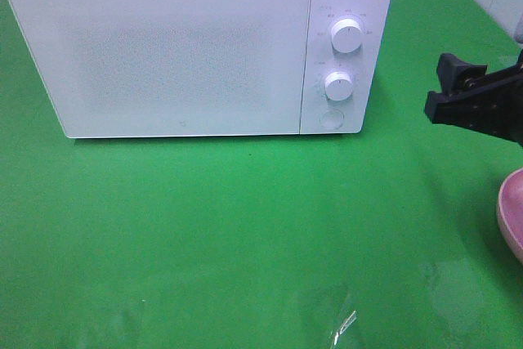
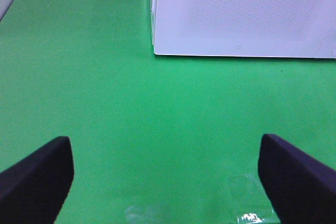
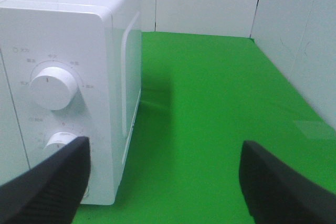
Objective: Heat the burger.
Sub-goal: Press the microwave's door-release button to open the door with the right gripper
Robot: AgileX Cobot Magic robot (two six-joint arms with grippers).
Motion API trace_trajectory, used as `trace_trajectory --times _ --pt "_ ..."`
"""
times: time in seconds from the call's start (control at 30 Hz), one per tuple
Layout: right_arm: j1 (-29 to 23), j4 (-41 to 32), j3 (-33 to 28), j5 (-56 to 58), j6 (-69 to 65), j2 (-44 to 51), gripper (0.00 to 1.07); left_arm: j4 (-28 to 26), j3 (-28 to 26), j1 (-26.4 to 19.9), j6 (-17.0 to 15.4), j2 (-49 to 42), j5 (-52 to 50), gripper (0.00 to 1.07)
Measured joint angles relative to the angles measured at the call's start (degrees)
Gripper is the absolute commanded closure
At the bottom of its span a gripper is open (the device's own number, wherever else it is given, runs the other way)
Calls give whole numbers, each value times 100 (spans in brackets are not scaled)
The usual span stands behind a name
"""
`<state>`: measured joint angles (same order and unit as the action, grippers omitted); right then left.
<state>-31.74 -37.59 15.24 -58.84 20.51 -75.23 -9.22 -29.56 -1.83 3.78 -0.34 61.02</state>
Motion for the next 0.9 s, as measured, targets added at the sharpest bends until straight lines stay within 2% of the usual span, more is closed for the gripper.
trace_trajectory --times 0.03,0.07,0.1,0.2,0.27,0.33,0.47,0.73,0.87,0.9 --pt "-350 -264 6 -195 6 -160 32 0 0 0 0 0 0 19" --pt "-350 -264 6 -195 6 -160 32 0 0 0 0 0 0 19" --pt "-642 -493 6 -367 6 -332 32 0 0 0 0 0 0 19" --pt "-905 -716 11 -533 11 -527 32 0 0 0 0 0 0 19" --pt "-1341 -1249 132 -642 11 -922 32 0 0 0 0 0 0 19" --pt "-1495 -1421 241 -688 11 -1100 32 0 0 0 0 0 0 19" --pt "-1713 -1501 510 -710 11 -1461 32 0 0 0 0 0 0 19" --pt "-1782 -1507 802 -705 -57 -1885 32 0 0 0 0 0 0 19" --pt "-1788 -1507 831 -699 -464 -1954 34 0 0 0 0 0 0 19" --pt "-1788 -1507 831 -693 -922 -1954 37 0 0 0 0 0 0 19"
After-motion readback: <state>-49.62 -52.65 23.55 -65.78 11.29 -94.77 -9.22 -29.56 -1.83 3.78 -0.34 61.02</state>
